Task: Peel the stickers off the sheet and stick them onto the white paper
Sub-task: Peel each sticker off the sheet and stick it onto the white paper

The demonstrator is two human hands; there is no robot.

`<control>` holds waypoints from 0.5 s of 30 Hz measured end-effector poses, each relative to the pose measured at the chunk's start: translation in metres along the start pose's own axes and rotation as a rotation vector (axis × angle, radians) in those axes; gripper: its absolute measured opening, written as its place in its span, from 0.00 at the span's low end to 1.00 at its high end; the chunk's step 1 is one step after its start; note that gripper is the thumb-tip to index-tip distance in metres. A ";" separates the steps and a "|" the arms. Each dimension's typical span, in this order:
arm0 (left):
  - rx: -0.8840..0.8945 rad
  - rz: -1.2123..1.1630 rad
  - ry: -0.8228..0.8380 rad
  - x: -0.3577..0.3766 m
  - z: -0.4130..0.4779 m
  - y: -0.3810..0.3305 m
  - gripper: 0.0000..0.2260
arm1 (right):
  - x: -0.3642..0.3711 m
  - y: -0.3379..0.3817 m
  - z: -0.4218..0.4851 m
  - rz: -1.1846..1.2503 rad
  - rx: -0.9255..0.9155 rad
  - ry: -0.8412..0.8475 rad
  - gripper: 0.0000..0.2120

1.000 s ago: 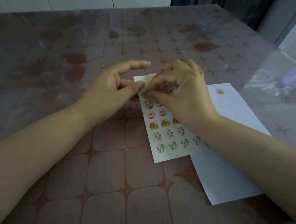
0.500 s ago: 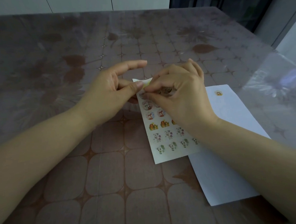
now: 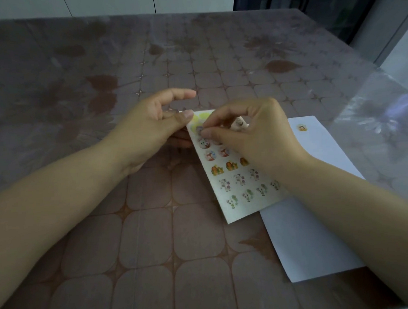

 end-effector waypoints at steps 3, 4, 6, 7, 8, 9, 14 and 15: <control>-0.032 -0.008 0.074 0.006 -0.001 0.001 0.27 | -0.001 -0.006 0.000 0.057 0.087 0.007 0.03; -0.035 0.005 0.097 0.008 -0.001 0.001 0.31 | -0.001 -0.006 0.001 0.083 0.103 0.009 0.02; -0.039 0.047 0.129 0.010 -0.001 0.002 0.34 | 0.000 -0.008 0.001 0.124 0.124 -0.001 0.03; -0.040 0.072 0.138 0.011 -0.001 0.002 0.34 | 0.000 -0.010 0.002 0.132 0.139 -0.014 0.03; -0.040 0.096 0.145 0.012 -0.001 0.002 0.34 | -0.001 -0.012 0.002 0.144 0.160 -0.027 0.04; -0.040 0.113 0.150 0.012 -0.001 0.002 0.33 | -0.004 -0.013 0.004 0.159 0.179 -0.042 0.05; -0.037 0.125 0.139 -0.009 0.004 0.001 0.36 | -0.048 -0.007 0.009 0.118 0.231 0.039 0.04; -0.049 0.088 0.137 -0.015 0.004 0.000 0.36 | -0.056 -0.008 0.008 0.069 0.278 0.139 0.04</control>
Point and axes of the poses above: each hand's wrist, its own z-axis towards the middle knuckle, its own x-axis out of the palm, y = z × x, the point moved 6 cm from there along z, towards the middle knuckle, and after that the axes turned 7 degrees about y, right-handed, at the moved point
